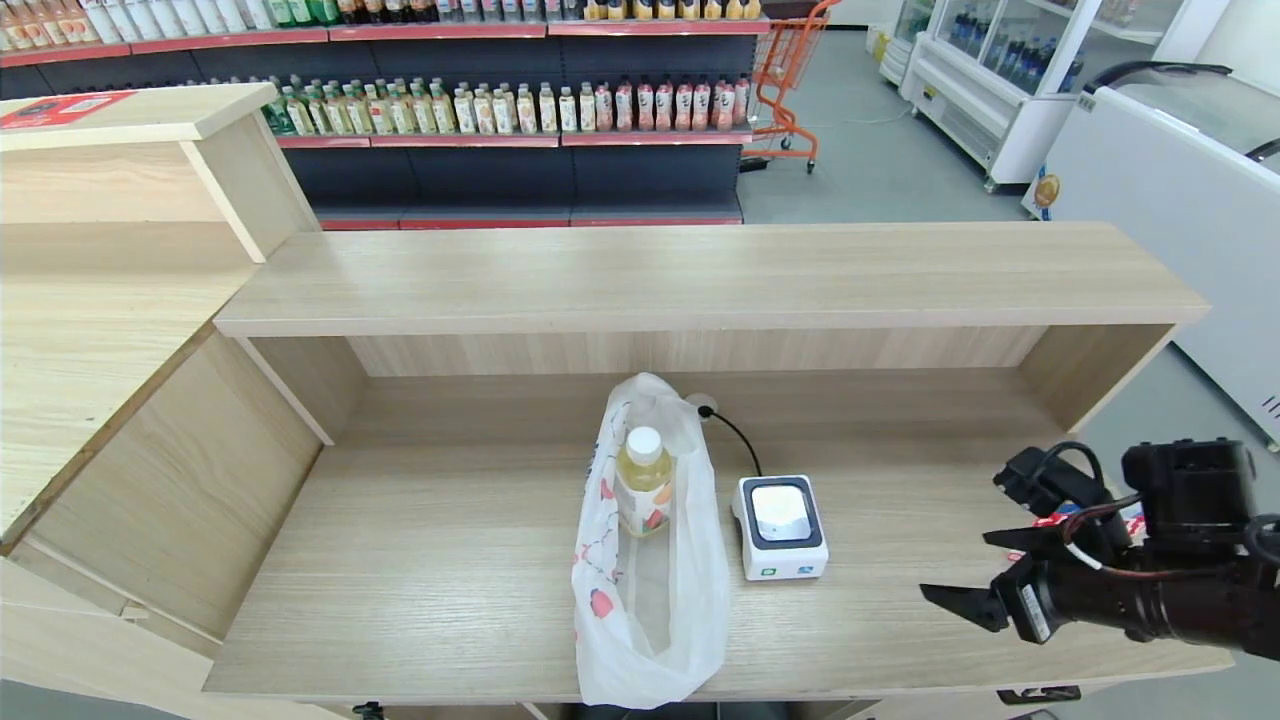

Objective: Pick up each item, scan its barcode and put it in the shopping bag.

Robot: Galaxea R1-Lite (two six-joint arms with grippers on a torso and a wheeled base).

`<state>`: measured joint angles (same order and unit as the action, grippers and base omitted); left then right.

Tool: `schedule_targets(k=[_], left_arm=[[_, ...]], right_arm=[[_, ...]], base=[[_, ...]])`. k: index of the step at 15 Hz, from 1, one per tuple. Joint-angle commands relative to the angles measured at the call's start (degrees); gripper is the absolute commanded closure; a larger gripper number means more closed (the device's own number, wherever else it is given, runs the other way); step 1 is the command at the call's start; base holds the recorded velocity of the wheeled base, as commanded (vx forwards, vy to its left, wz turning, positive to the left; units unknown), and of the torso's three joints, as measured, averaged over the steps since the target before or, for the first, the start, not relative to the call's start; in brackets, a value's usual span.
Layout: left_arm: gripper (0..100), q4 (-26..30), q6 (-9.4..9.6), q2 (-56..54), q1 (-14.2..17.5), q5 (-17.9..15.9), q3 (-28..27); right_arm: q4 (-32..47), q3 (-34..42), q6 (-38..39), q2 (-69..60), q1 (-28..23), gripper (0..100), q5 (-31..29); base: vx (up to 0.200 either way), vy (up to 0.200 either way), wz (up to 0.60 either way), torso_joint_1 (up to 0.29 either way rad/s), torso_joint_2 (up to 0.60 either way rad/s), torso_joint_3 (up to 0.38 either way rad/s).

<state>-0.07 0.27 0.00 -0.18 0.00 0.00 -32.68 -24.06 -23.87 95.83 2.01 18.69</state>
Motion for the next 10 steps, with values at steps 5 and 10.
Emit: schedule_targets(k=[5, 10], left_arm=[[0, -0.01, 0.0, 0.0, 0.01, 0.0, 0.0], [0, -0.01, 0.0, 0.0, 0.01, 0.0, 0.0]], right_arm=[[-5.81, -3.45, 22.9, -8.47, -3.77, 0, 1.09], [-5.73, -3.53, 24.4, -4.34, -11.33, 0, 1.18]], base=[[0.0, 0.0, 0.0, 0.0, 0.0, 0.0], [0.0, 0.0, 0.0, 0.0, 0.0, 0.0]])
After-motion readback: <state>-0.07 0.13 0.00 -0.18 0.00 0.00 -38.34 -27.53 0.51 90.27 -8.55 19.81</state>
